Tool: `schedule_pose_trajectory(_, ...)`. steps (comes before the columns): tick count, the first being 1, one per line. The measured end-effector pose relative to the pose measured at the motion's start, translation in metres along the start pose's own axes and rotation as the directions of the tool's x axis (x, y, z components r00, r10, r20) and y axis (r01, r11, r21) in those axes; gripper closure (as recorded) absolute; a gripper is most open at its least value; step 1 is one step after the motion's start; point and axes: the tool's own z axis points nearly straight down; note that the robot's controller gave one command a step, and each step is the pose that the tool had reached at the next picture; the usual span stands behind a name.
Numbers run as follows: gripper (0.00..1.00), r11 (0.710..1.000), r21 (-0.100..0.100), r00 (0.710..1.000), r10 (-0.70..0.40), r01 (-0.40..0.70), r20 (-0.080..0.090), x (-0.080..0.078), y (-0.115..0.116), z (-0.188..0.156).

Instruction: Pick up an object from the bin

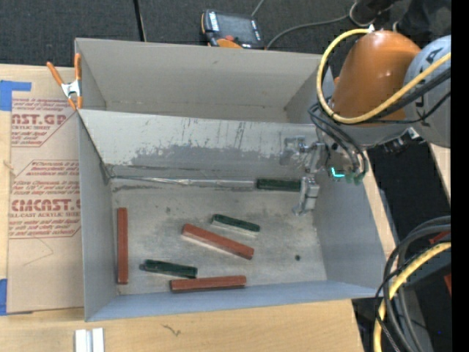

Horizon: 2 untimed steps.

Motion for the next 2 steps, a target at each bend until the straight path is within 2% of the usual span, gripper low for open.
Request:
schedule_pose_trajectory(1, 0.00, 0.999, -0.002, 0.999, -0.048, 0.048, -0.002, 0.015, 0.078, 0.121)
schedule_pose_trajectory(2, 0.00, 0.978, -0.001, 0.978, 0.210, -0.210, 0.006, 0.042, 0.073, 0.140)
